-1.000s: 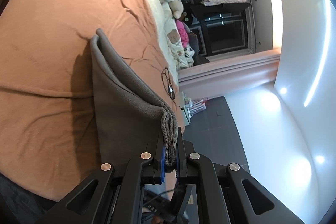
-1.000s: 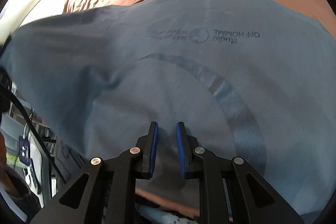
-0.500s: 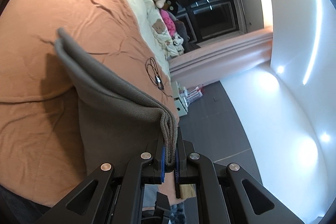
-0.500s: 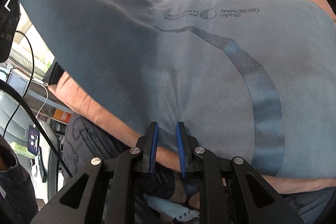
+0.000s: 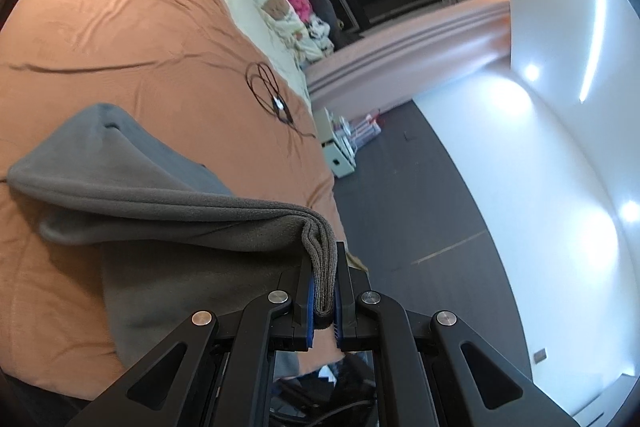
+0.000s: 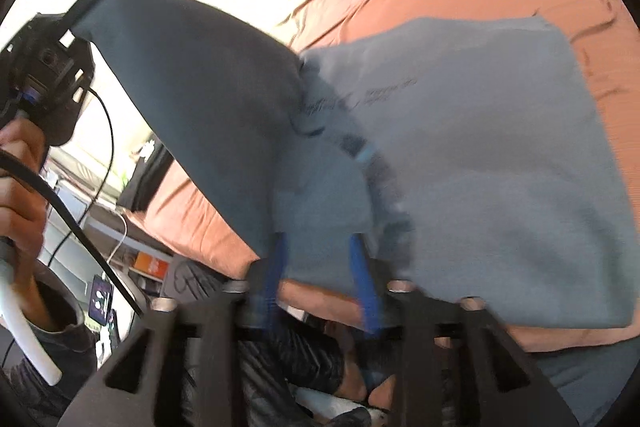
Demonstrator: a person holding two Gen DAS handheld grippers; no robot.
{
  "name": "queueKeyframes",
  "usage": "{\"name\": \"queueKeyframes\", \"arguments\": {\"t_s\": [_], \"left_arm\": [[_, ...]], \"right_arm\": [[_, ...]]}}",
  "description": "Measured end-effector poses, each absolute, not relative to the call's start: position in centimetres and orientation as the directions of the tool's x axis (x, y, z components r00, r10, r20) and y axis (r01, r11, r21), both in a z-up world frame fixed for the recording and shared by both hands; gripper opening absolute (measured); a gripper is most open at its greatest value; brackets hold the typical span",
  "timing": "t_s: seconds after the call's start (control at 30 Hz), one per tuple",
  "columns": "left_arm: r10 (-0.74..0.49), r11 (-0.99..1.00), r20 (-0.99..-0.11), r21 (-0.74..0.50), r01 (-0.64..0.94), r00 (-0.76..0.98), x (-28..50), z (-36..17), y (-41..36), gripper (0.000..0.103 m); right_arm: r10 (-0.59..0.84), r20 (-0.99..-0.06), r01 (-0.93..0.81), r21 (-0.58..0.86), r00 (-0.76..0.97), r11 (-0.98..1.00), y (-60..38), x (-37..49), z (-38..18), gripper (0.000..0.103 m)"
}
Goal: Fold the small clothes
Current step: 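Lift the shirt edge with the left gripper and fold it over the shirt, then lay the folded flap down and open the left gripper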
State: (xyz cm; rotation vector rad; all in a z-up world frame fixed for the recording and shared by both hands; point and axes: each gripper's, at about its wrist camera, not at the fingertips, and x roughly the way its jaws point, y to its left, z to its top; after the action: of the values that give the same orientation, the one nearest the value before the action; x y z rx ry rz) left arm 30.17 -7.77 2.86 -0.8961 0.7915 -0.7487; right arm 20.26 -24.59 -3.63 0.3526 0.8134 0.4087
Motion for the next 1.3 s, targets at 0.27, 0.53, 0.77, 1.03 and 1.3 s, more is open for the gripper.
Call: {"name": "queueKeyframes", "arguments": {"t_s": [0.27, 0.53, 0.77, 1.03, 1.3], "left_arm": [[-0.857, 0.439, -0.315, -0.860, 0.259, 0.408, 30.5, 2.0, -13.2, 0.006], [-0.880, 0.455, -0.379, -0.845, 0.280, 0.287, 30.7, -0.6, -19.1, 0.006], [-0.877, 0.479, -0.437, -0.832, 0.281, 0.200, 30.7, -3.5, -23.6, 0.006], [-0.854, 0.521, -0.496, -0.810, 0.269, 0.159, 30.5, -5.6, -25.8, 0.061], [-0.784, 0.621, -0.573, -0.736, 0.270, 0.240, 30.8, -5.5, -21.5, 0.063]], "right_arm": [[0.469, -0.589, -0.186, 0.476, 0.658, 0.860, -28.5, 18.2, -3.3, 0.057], [0.437, -0.586, -0.127, 0.494, 0.682, 0.860, -32.3, 15.6, -3.5, 0.057], [0.419, -0.601, -0.102, 0.488, 0.681, 0.867, -34.2, 14.3, -3.5, 0.057], [0.418, -0.630, -0.081, 0.491, 0.655, 0.867, -34.6, 14.2, -3.2, 0.064], [0.396, -0.651, -0.084, 0.456, 0.648, 0.886, -34.8, 15.3, -2.8, 0.065]]}}
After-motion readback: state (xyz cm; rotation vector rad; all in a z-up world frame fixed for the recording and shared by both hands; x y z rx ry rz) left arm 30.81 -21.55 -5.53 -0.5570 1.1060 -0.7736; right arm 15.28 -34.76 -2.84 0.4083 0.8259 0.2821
